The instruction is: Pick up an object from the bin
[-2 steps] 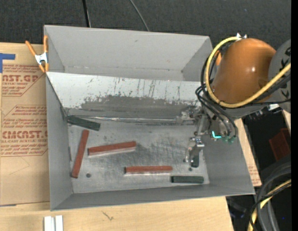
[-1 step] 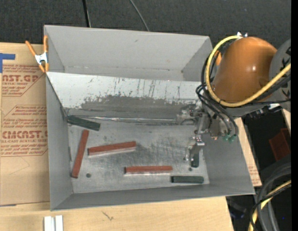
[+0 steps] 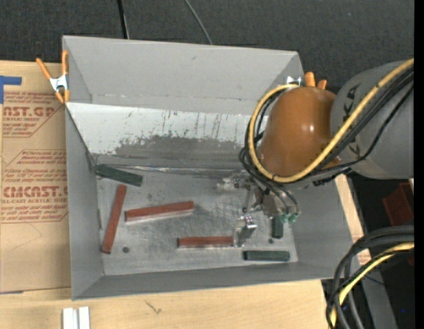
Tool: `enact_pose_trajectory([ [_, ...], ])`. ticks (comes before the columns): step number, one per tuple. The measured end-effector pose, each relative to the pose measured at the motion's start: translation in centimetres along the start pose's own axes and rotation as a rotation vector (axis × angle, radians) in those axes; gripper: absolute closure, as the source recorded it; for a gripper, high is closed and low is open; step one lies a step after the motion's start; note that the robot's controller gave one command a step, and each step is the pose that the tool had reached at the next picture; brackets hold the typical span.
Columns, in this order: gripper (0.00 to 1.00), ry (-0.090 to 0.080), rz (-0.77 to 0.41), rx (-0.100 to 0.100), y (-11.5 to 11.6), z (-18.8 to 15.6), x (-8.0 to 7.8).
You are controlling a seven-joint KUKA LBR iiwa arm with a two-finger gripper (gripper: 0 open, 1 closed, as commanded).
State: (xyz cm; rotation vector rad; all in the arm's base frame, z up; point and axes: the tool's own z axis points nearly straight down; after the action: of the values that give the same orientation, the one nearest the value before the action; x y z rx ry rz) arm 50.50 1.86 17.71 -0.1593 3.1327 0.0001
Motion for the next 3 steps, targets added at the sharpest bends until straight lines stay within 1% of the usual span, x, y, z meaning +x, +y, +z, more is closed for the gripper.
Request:
enact_pose_trajectory([
  [1,0.00,0.005,-0.302,-0.002,1.6,2.0,-0.2],
  [2,0.00,0.005,0.038,-0.001,3.1,4.5,0.0],
  [3,0.00,0.001,-0.175,-0.001,4.7,10.7,0.9],
])
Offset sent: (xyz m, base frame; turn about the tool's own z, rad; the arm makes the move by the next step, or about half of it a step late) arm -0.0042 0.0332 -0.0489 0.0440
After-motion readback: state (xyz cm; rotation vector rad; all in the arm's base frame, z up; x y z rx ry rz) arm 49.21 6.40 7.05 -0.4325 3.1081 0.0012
